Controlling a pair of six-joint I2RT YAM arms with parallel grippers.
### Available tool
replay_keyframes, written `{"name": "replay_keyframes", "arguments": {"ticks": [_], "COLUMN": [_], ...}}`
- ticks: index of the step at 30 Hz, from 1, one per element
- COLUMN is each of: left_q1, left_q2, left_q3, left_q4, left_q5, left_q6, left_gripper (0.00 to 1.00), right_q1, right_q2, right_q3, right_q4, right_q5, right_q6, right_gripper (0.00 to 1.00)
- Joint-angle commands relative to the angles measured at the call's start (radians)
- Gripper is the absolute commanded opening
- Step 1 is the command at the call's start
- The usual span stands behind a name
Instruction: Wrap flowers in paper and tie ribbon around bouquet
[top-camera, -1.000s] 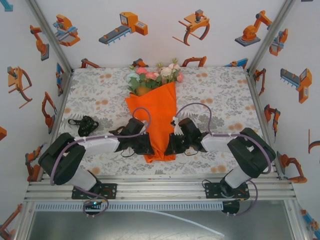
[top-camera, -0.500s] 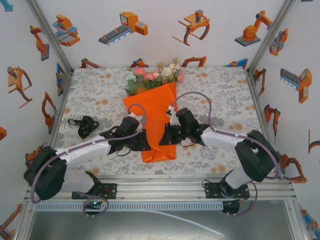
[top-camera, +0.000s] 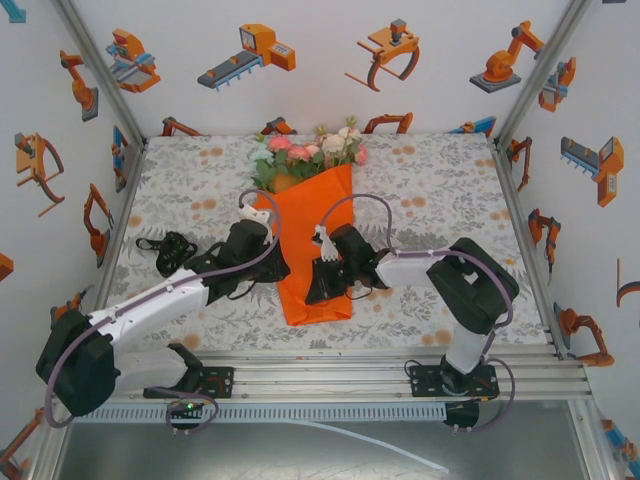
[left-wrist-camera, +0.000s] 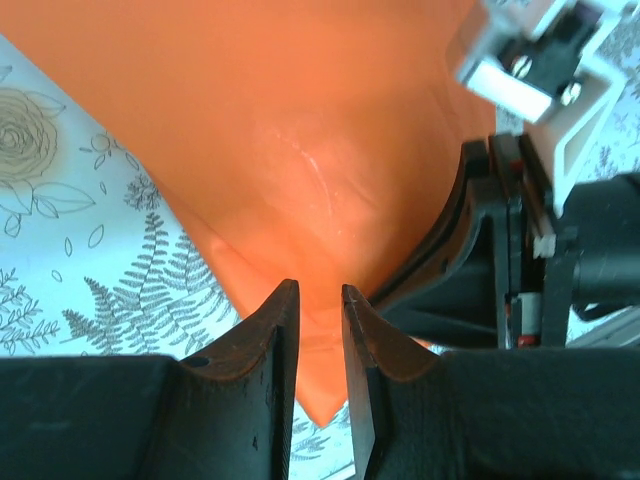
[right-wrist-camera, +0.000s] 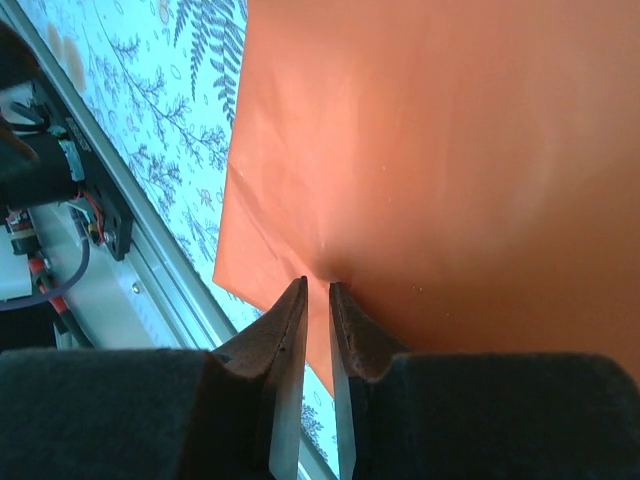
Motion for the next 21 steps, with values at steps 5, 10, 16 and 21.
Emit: {"name": "replay_keyframes", "arguments": {"ticks": [5, 10, 16, 21], "left_q1": [-0.005, -0.005, -0.005, -0.002], "left_q2": [0.241, 0.333, 0.326, 0.276], "left_q3": [0.003, -0.026, -0.095, -0.088], "left_q4": [0.153, 0.164, 0.169, 0.174], "left_q5": [0.125, 0.133, 0.125, 0.109], "left_q6": [-0.107, -0.129, -0.144, -0.145], "left_gripper": [0.26, 0.25, 0.23, 0.27], "right_q1": [-0.007, -0.069, -0.226, -0.247], "right_q2": [-0.032, -0.092, -0.127, -0.065], "right_q3": [-0.008, -0.071, -0.143, -0.094], "right_q4": [0.045, 0.161, 0.235, 0.237], "right_q5": [-0.025, -0.076, 0.042, 0.031], "right_q6": [0.008, 0.095, 0.118, 0.124], "right_gripper": [0.20, 0.20, 0.21, 0.21]}}
